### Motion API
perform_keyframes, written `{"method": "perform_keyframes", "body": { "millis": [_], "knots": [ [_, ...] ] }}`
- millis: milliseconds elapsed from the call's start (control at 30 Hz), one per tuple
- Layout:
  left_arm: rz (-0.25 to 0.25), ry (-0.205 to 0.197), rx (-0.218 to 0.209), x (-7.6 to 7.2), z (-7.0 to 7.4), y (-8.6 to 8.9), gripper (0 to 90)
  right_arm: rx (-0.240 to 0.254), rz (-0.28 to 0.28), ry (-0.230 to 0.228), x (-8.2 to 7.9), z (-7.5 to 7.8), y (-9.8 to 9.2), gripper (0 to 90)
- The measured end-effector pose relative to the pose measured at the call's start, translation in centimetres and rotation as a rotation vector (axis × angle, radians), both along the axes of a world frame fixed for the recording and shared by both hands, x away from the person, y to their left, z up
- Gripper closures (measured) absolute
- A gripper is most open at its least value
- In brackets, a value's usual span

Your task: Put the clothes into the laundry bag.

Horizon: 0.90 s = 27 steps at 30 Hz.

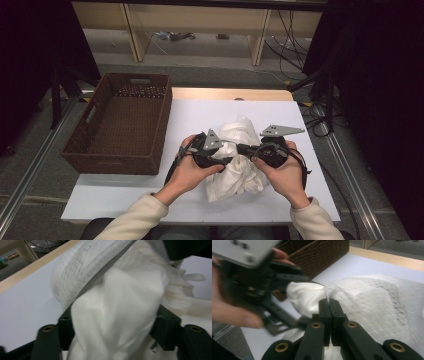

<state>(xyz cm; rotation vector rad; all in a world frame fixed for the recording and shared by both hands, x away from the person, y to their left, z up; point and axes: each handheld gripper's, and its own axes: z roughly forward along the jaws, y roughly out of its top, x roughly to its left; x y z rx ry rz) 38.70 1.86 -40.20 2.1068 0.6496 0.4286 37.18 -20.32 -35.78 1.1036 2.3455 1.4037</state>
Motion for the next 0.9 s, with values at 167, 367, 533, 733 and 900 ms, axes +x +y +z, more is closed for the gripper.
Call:
{"method": "perform_keyframes", "body": {
  "millis": [167,367,533,733,900],
  "knots": [
    [-0.033,0.044,0.012,-0.6,-0.7,1.5,23.1,-0.006,-0.002,0.003,0.0,-0.1,0.2,90.0],
    [-0.032,0.119,0.037,0.1,-3.0,0.7,30.9,-0.022,-0.002,-0.003,0.0,-0.2,0.3,90.0],
    [-0.074,0.093,0.041,-0.2,-3.6,-0.3,66.3,-0.021,0.006,0.001,0.1,-0.3,0.4,90.0],
    [-0.116,0.080,-0.094,-1.2,-1.5,-1.8,80.8,-0.013,0.031,0.019,-0.8,-0.2,1.6,90.0],
    [-0.117,-0.012,-0.159,-2.6,1.8,-2.0,81.3,0.038,0.049,-0.014,-1.4,1.1,1.1,90.0]
  ]
}}
